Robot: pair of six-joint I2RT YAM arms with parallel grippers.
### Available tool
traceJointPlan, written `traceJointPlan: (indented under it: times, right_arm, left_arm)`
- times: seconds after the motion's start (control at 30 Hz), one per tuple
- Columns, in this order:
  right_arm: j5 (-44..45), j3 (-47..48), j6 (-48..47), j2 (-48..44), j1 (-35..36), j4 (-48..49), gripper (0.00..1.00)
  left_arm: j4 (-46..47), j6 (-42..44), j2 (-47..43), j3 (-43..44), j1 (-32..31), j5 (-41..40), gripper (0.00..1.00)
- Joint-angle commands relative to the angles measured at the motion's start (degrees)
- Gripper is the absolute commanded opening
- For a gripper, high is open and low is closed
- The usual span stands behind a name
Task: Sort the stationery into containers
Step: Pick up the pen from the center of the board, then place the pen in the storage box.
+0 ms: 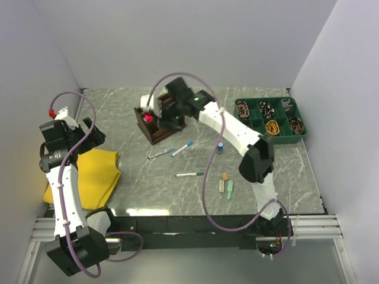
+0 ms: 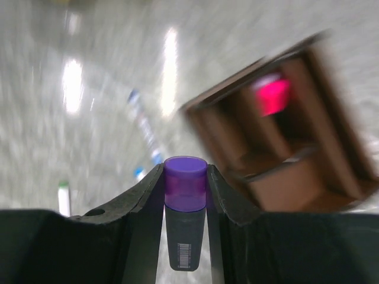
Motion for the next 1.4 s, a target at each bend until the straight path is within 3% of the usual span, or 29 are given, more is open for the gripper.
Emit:
traceJointPlan:
  times: [0.0, 0.03, 0.07, 0.13, 0.23, 0.4, 0.63, 1.37]
  right_arm:
    - [-11.1, -11.6, 23.4, -8.7, -5.5, 25.1, 0.00]
    - [-11.1, -16.2, 27.3, -12.3, -5.9, 41.1, 0.00]
    - [-10.4, -24.8, 30.4, -13.7, -6.6, 48.7, 0.00]
    - [-7.4, -31.4, 36.9, -15.4, -6.6, 68.3, 0.00]
    - [-4.2, -34.6, 43.4, -12.0, -6.7, 81.2, 0.00]
    - [-3.4, -29.3, 50.9, -4.4, -7.1, 89.9, 0.00]
    - [-1.7, -23.4, 50.4, 4.1, -7.0, 94.7, 0.00]
    - [5.6, -31.1, 47.7, 8.5, -4.8, 105.8, 0.00]
  left_arm:
    - [1.9, -0.3, 0.4, -0.6, 0.1, 1.2, 0.99]
    - [1.7, 0.2, 0.7, -0.8, 0.2, 1.2, 1.00]
    - [1.3, 0.3, 0.9, -0.6, 0.2, 1.0, 0.99]
    - [0.9, 1.0, 1.7, -0.1, 0.1, 1.2, 0.99]
    - [-0.7, 1.8, 3.0, 1.3, 0.0, 1.9, 1.00]
    - [-3.3, 3.0, 5.3, 4.2, -0.2, 1.5, 1.00]
    - [-3.4, 4.3, 7.1, 5.2, -0.2, -0.1, 0.99]
    - [0.6, 2.2, 11.2, 4.5, -0.3, -0.7, 0.99]
